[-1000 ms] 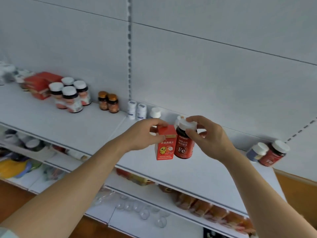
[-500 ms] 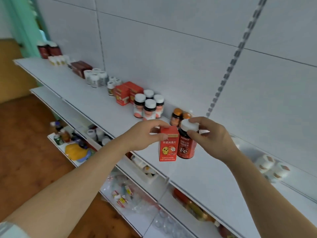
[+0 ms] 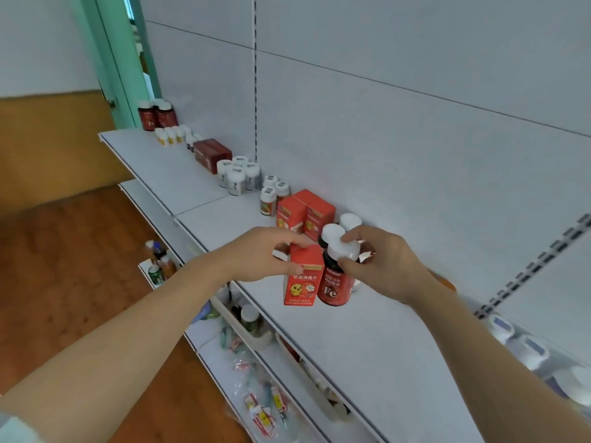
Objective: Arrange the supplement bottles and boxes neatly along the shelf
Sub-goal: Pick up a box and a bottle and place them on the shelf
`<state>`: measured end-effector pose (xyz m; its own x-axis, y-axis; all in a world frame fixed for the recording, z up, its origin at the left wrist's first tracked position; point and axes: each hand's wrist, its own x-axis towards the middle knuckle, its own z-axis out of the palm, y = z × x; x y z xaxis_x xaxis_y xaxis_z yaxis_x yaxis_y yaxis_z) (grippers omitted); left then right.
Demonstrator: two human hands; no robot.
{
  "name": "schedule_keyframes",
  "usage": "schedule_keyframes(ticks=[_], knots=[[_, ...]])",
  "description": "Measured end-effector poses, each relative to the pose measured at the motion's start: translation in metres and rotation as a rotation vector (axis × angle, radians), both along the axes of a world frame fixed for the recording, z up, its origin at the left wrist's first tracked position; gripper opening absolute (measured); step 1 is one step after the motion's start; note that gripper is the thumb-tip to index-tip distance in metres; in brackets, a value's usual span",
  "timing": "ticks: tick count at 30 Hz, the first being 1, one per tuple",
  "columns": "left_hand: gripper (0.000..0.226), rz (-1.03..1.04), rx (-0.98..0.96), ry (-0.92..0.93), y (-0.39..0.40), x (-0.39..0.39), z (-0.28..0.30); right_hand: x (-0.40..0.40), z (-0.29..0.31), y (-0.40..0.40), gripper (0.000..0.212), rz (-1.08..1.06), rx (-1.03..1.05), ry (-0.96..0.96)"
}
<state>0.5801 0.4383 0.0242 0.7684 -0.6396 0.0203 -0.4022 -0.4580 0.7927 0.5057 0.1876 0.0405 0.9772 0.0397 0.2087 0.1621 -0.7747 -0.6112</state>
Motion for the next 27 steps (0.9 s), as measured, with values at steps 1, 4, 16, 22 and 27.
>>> schedule_keyframes(ticks=[1, 4, 16, 22, 27], knots=[[0.044, -0.006, 0.010, -0.014, 0.007, 0.012, -0.003, 0.009, -0.001, 0.007, 0.032, 0.000, -0.033, -0.002], [0.045, -0.044, 0.007, -0.056, 0.023, 0.052, -0.009, 0.030, -0.004, 0.027, 0.033, -0.009, -0.117, -0.003], [0.045, -0.344, 0.066, -0.200, 0.008, 0.156, -0.004, 0.035, -0.013, 0.085, 0.034, -0.306, -0.218, 0.022], [0.044, -0.468, 0.155, -0.355, -0.022, 0.181, -0.016, 0.032, -0.016, 0.081, 0.032, -0.335, -0.282, 0.001], [0.047, -0.509, 0.181, -0.486, -0.034, 0.200, -0.034, 0.044, -0.027, 0.073, 0.032, -0.316, -0.266, -0.017]])
